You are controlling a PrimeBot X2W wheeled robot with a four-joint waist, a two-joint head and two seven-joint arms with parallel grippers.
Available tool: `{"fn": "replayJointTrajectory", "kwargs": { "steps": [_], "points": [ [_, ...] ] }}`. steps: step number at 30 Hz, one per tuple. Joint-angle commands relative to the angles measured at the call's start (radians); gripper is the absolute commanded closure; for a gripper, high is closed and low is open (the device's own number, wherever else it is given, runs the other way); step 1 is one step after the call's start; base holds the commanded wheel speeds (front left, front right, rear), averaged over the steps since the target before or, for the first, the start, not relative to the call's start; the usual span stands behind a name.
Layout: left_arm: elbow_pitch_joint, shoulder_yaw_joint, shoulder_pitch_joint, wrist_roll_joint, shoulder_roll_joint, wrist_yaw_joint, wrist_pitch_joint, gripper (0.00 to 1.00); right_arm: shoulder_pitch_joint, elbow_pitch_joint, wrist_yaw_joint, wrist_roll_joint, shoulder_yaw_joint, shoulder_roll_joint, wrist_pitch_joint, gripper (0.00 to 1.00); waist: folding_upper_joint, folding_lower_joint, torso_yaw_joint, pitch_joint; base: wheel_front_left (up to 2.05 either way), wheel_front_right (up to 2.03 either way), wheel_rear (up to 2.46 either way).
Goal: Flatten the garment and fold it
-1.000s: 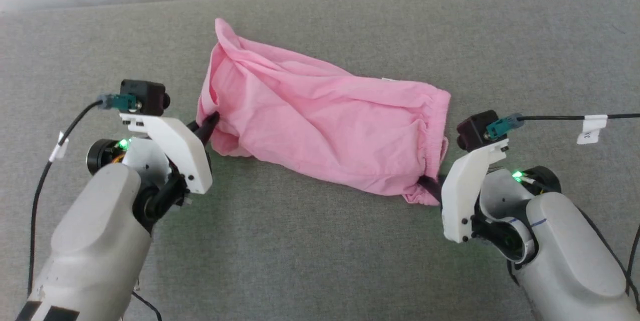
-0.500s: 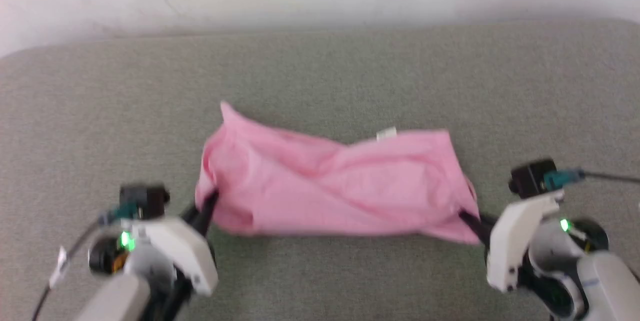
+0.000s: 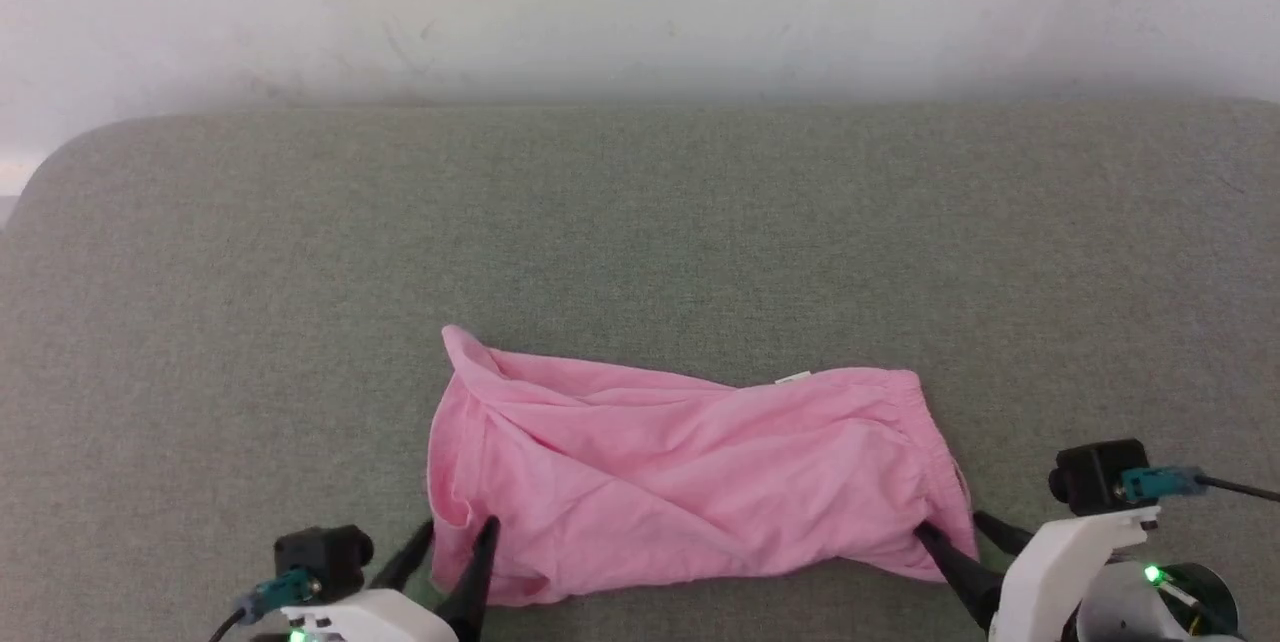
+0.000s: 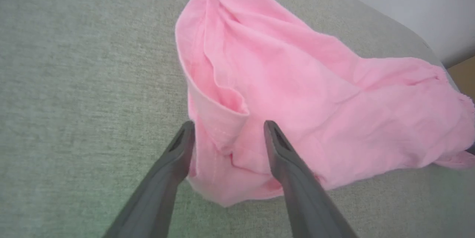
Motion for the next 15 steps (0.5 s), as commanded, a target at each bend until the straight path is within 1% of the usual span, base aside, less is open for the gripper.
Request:
{"fn": "replayJointTrajectory", "kwargs": {
  "steps": [1, 6, 8, 11, 13, 15],
  "points": [
    [0.002, 0.018, -0.01, 0.027, -0.001, 0.007, -0.053, 0.0, 0.022, -0.034, -0.001, -0.002, -0.012, 0.015, -0.033, 0.0, 0.0, 0.0001, 0.0, -0.012, 0.0, 0.0, 0.0],
    [-0.009, 0.07, -0.023, 0.113, 0.015, 0.051, -0.209, 0.0, 0.041, -0.098, -0.001, -0.014, -0.083, 0.062, -0.103, 0.0, 0.0, 0.0001, -0.002, -0.032, 0.0, 0.0, 0.0],
    [-0.026, 0.091, -0.032, 0.151, 0.017, 0.064, -0.242, 0.0, 0.035, -0.098, -0.001, -0.034, -0.103, 0.068, -0.102, 0.0, 0.0, 0.0001, 0.0, -0.036, 0.0, 0.0, 0.0],
    [-0.067, 0.13, -0.04, 0.221, 0.011, 0.082, -0.262, 0.0, 0.011, -0.085, -0.001, -0.051, -0.11, 0.067, -0.085, 0.0, 0.0, 0.0001, 0.005, -0.038, 0.0, 0.0, 0.0],
    [-0.102, 0.169, -0.041, 0.266, -0.003, 0.077, -0.264, 0.0, -0.013, -0.069, -0.001, -0.068, -0.103, 0.048, -0.076, 0.0, 0.0, 0.0001, 0.013, -0.036, 0.0, 0.0, 0.0],
    [-0.14, 0.206, -0.039, 0.32, -0.021, 0.062, -0.265, 0.0, -0.039, -0.038, -0.001, -0.071, -0.094, 0.035, -0.066, 0.0, 0.0, 0.0001, 0.025, -0.03, 0.0, 0.0, 0.0]
  ]
}}
